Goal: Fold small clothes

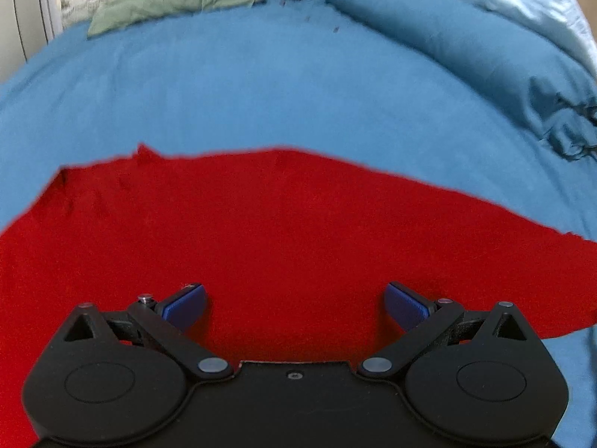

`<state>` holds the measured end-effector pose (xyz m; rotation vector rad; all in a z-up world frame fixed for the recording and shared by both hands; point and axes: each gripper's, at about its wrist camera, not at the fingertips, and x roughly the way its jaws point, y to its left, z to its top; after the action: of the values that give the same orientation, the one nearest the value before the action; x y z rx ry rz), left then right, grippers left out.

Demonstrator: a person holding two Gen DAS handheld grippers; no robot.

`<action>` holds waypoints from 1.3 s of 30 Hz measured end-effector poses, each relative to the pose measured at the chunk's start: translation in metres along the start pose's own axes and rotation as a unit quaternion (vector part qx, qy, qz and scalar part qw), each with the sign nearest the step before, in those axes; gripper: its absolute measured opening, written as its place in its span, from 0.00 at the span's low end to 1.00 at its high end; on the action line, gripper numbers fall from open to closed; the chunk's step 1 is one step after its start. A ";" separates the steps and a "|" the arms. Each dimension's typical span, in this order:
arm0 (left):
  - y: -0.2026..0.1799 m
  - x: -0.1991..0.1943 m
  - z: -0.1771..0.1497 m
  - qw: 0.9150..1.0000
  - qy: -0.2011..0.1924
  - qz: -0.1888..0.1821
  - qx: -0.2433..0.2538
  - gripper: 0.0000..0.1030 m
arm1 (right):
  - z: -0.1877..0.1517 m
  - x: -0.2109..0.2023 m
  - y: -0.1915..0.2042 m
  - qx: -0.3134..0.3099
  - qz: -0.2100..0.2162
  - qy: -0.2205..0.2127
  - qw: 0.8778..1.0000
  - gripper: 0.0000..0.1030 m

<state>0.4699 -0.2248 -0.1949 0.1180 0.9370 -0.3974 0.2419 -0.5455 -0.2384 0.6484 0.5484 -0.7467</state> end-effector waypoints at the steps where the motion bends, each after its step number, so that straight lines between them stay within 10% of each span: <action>1: 0.003 0.008 -0.001 1.000 0.008 0.000 -0.002 1.00 | 0.002 0.003 -0.002 0.004 -0.002 -0.006 1.000 0.91; 12: 0.003 0.023 -0.002 1.000 0.012 -0.005 0.024 1.00 | 0.025 0.027 -0.012 0.022 -0.021 -0.055 0.998 0.20; 20: 0.036 -0.008 -0.004 1.000 -0.011 -0.010 0.008 1.00 | 0.054 -0.026 0.055 -0.033 0.092 -0.088 0.991 0.19; 23: 0.059 -0.038 -0.006 0.999 -0.046 0.027 0.004 1.00 | 0.060 -0.056 0.122 -0.085 0.193 -0.092 0.973 0.19; 30: 0.134 -0.108 -0.035 0.988 -0.103 0.111 -0.040 1.00 | -0.012 -0.073 0.299 -0.207 0.414 0.007 0.887 0.19; 34: 0.169 -0.116 -0.060 0.983 -0.098 0.134 -0.075 1.00 | -0.109 -0.041 0.360 -0.291 0.433 0.109 0.846 0.19; 39: 0.194 -0.103 -0.081 0.982 -0.072 0.133 -0.110 1.00 | -0.181 -0.009 0.369 -0.339 0.406 0.158 0.834 0.19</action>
<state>0.4286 0.0046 -0.1745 0.0107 0.8033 -0.0528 0.4758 -0.2077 -0.2316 0.2715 0.7114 0.3810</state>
